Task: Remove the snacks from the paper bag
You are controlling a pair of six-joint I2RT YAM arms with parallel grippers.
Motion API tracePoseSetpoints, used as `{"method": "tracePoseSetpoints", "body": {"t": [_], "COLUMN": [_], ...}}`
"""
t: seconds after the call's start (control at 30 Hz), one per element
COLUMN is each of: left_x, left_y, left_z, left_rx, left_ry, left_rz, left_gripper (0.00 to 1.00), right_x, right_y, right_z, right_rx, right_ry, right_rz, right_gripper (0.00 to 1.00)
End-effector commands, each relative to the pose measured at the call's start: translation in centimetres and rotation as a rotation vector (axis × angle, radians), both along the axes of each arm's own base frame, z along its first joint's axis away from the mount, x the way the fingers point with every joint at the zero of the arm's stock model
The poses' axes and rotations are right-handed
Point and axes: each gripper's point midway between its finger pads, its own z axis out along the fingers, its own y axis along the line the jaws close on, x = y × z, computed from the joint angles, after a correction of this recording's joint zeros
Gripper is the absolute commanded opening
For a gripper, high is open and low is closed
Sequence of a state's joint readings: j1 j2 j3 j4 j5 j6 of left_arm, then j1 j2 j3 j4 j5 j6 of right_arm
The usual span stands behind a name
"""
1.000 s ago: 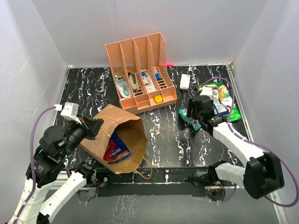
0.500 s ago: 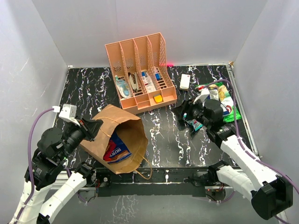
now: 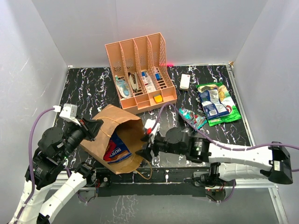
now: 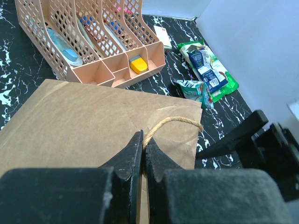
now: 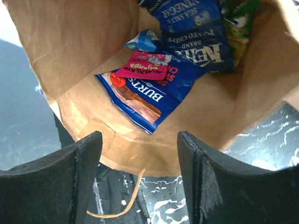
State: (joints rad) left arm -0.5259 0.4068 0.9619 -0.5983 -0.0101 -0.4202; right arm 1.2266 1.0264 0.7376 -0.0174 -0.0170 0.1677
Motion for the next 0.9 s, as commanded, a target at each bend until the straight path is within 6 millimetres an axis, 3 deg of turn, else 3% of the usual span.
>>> {"method": "tracePoseSetpoints", "body": {"t": [0.0,0.17,0.27,0.4,0.6,0.87], "left_x": [0.1,0.1,0.1,-0.1,-0.1,-0.1], "left_y": [-0.3,-0.3,-0.5,-0.2,0.1,0.0], "left_z": [0.4,0.4,0.3,0.5,0.8,0.9], "left_rx": [0.002,0.007,0.001,0.003,0.006,0.008], "left_ry": [-0.013,-0.018,-0.022,-0.027,-0.037,-0.044], "left_rz": [-0.014,-0.016,-0.026,-0.021,-0.010,-0.014], "left_gripper": [0.00,0.00,0.00,0.00,0.00,0.00], "right_x": [-0.3,0.6,0.0,-0.4,-2.6,-2.1], "right_y": [2.8,4.1,4.7,5.3,7.3,8.7], "right_z": [3.8,2.0,1.0,1.7,-2.5,-6.3], "right_rx": [0.027,-0.068,-0.082,-0.031,-0.171,-0.324], "right_ry": [-0.306,-0.455,-0.594,-0.719,-0.790,-0.836], "right_rz": [0.057,0.097,0.194,0.246,0.527,0.648], "right_gripper": [0.72,0.86,0.98,0.98,0.96,0.92]}}
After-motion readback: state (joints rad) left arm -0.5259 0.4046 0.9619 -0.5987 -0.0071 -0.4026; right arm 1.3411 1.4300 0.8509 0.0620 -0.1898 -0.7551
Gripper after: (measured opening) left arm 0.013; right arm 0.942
